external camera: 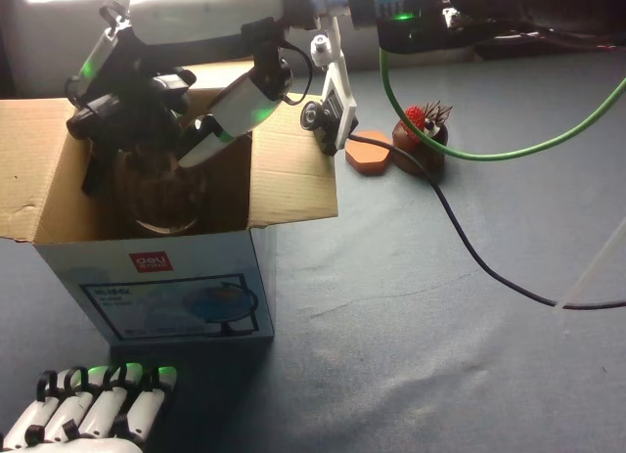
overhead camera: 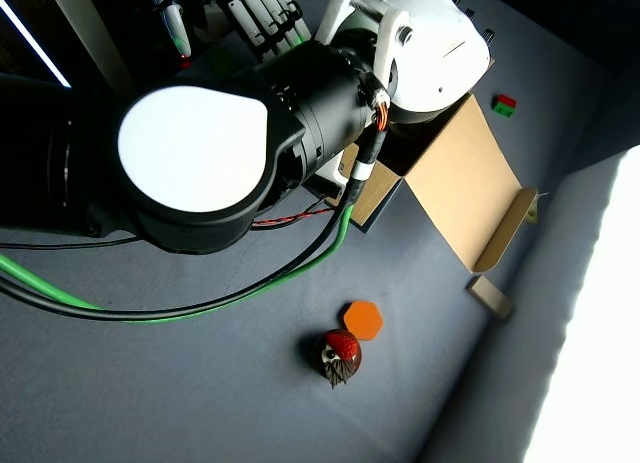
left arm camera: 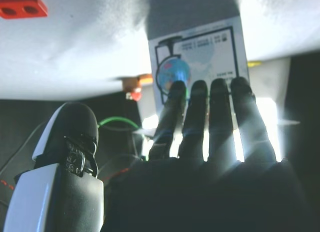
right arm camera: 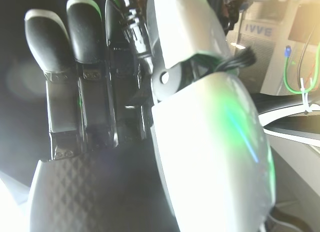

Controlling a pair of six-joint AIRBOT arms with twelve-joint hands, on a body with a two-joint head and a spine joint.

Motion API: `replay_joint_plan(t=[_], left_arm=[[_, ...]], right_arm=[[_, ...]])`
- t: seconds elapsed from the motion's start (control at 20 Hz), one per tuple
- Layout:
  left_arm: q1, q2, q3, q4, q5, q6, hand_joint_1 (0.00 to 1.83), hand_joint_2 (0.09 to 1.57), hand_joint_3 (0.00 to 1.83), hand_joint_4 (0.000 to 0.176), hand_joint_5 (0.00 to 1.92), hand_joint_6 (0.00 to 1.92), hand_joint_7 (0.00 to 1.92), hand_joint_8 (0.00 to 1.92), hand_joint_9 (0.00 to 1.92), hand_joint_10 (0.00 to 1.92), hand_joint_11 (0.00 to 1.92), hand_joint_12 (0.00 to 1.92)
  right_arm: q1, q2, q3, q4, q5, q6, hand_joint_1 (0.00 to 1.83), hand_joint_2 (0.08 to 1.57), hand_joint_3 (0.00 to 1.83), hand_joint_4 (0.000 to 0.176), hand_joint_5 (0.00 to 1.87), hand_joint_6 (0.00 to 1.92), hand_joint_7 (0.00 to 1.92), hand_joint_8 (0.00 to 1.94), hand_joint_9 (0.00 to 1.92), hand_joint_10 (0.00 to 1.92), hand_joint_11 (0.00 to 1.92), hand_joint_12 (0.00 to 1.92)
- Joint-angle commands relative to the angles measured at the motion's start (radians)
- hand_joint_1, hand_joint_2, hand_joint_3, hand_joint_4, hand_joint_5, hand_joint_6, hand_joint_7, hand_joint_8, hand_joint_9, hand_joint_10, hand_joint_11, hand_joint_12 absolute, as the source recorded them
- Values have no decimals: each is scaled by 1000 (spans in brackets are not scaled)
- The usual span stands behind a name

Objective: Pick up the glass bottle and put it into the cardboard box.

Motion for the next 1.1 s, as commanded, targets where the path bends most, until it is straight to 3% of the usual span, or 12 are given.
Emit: replay_joint_plan(t=[0.0, 0.45, 0.55, 0.6, 0.7, 0.9, 0.95, 1.05], left_arm=[[0, -1, 2, 67, -66, -4, 4, 1197, 0, 0, 56, 4, 20, 3, 1, 0, 0, 0], [1, -1, 2, 67, -66, -10, 0, 1199, 0, 0, 50, 6, 12, 2, 1, 0, 0, 0], [2, -1, 2, 67, -66, -13, 0, 1200, 0, 0, 47, 4, 14, 2, 0, 0, 0, 0], [2, -1, 1, 67, -66, -14, 0, 1203, 1, 0, 44, 3, 19, 4, 0, 0, 0, 0], [2, -1, 1, 67, -66, -16, 0, 1201, 0, 0, 41, 1, 15, 2, 0, 0, 0, 0], [2, -1, 1, 57, -66, -16, 0, 1199, 0, 0, 40, 0, 12, 1, 0, 0, 0, 0], [2, 0, 0, 54, -66, -16, 0, 1200, 0, 0, 43, 2, 6, 0, 0, 0, 0, 0], [1, 5, -7, 49, -77, -11, 0, 1200, 0, 0, 46, 3, 5, 0, 0, 0, 0, 0]], right_arm=[[16, 3, 1, 89, 35, 5, 1377, 1116, 0, 0, 833, 1132, 1001, 915, 982, 1191, 826, 1460], [6, 1, -6, 73, -21, -3, 1367, 1128, 0, 0, 789, 1170, 975, 964, 1002, 1184, 774, 1475], [2, 1, -17, 70, -35, -7, 1353, 1154, 4, 0, 721, 1289, 914, 1014, 958, 1240, 660, 1512], [-2, 1, -23, 70, -45, -11, 1259, 1111, 0, 0, 620, 899, 787, 694, 810, 926, 531, 1513], [-11, -1, -27, 70, -72, -18, 1230, 1077, 0, 0, 558, 562, 742, 328, 722, 668, 370, 1473], [-12, -4, -29, 70, -74, -21, 1202, 1055, 0, 0, 536, 448, 746, 187, 679, 617, 304, 1459], [-10, -4, -29, 70, -72, -20, 1152, 1029, 0, 0, 403, 328, 587, 73, 499, 502, 89, 1460], [-4, -3, -29, 70, -50, -6, 1104, 1004, 0, 0, 336, 241, 504, 20, 391, 392, 17, 1353]])
